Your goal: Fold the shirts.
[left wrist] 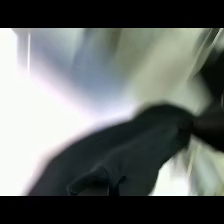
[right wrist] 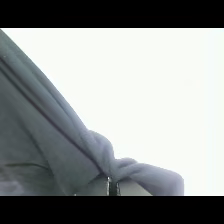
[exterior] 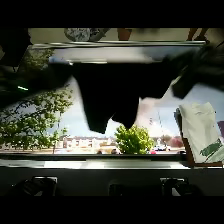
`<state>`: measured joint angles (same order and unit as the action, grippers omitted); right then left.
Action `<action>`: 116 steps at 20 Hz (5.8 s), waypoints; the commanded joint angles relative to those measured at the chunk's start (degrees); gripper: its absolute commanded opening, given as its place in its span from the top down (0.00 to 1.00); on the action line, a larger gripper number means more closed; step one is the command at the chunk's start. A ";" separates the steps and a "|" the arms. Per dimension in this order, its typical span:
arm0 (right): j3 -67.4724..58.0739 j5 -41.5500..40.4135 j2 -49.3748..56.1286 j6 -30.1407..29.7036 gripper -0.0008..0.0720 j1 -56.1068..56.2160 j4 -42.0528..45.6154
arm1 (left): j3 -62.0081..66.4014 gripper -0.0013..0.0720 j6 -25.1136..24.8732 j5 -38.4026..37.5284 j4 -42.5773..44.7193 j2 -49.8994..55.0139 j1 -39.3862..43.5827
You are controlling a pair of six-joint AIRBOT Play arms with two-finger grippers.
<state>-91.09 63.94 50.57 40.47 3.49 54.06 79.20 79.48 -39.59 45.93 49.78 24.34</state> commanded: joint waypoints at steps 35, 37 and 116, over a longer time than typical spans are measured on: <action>13.92 23.52 24.83 6.91 0.08 -12.22 -0.81 | 6.91 0.08 4.07 -38.86 16.22 42.62 -22.34; 17.62 28.61 22.34 7.65 0.08 -13.11 1.79 | 1.18 0.09 4.02 -38.77 16.13 42.69 -23.87; -1.64 2.29 41.11 21.33 0.36 -10.36 16.46 | 14.60 0.29 6.05 -43.54 21.09 46.75 -37.79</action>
<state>-91.79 59.46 94.48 68.73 -3.16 70.81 92.14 87.00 -71.79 67.46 96.57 -9.96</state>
